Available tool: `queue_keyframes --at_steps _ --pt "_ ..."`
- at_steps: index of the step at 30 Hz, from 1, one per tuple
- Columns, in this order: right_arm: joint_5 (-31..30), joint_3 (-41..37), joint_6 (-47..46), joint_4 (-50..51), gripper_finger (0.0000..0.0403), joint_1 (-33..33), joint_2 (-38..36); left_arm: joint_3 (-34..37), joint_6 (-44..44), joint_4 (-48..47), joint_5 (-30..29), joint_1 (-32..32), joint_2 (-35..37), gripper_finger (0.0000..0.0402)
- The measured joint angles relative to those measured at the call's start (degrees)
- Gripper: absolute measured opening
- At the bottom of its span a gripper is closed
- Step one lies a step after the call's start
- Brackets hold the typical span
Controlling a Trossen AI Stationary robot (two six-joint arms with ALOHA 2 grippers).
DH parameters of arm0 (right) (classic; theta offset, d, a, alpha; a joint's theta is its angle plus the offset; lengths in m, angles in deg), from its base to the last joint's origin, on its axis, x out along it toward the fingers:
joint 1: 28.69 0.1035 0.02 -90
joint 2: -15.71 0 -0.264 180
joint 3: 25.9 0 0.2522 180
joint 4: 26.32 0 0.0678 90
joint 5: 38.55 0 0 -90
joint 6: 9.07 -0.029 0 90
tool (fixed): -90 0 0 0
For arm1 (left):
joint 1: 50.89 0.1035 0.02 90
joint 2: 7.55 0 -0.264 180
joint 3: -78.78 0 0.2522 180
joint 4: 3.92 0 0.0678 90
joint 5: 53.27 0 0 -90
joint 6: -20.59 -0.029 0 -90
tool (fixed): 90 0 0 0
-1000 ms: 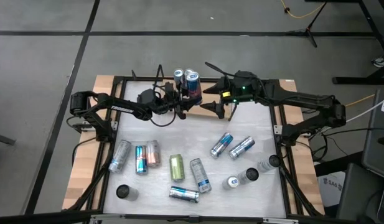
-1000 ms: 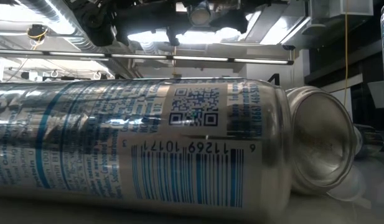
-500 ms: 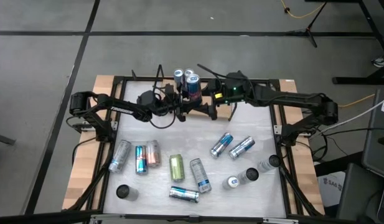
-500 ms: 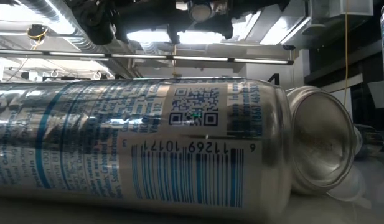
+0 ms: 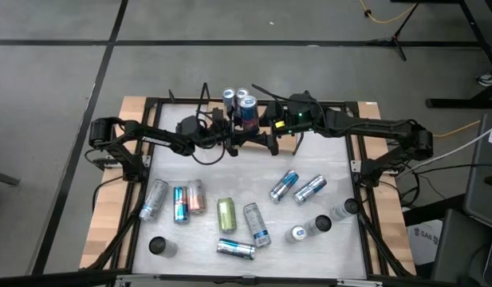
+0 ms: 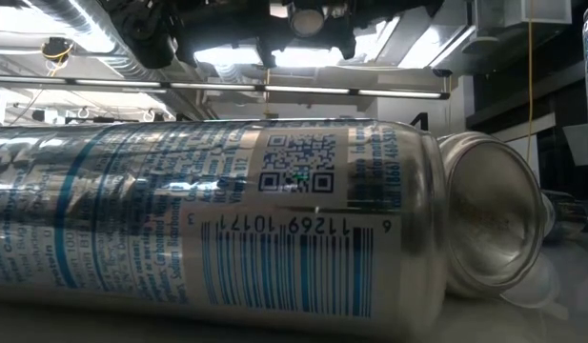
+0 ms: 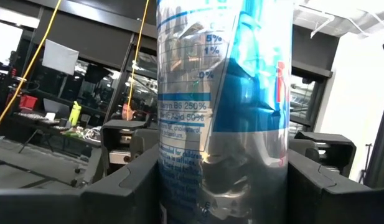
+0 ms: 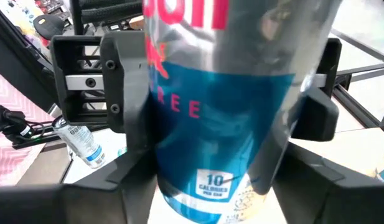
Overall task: Place canned beverage on shelf
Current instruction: Put the blue soda can on the shelf
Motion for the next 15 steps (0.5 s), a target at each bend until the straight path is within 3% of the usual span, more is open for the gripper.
queue_keyframes --at_steps 4,15 --pt "0.14 0.0 0.08 0.14 0.0239 0.0 0.0 0.0 -0.01 -0.62 0.18 -0.01 0.09 0.0228" --pt "0.14 0.0 1.38 0.12 0.0238 -0.02 0.0 0.0 -0.21 -0.83 0.13 -0.09 0.09 0.023"
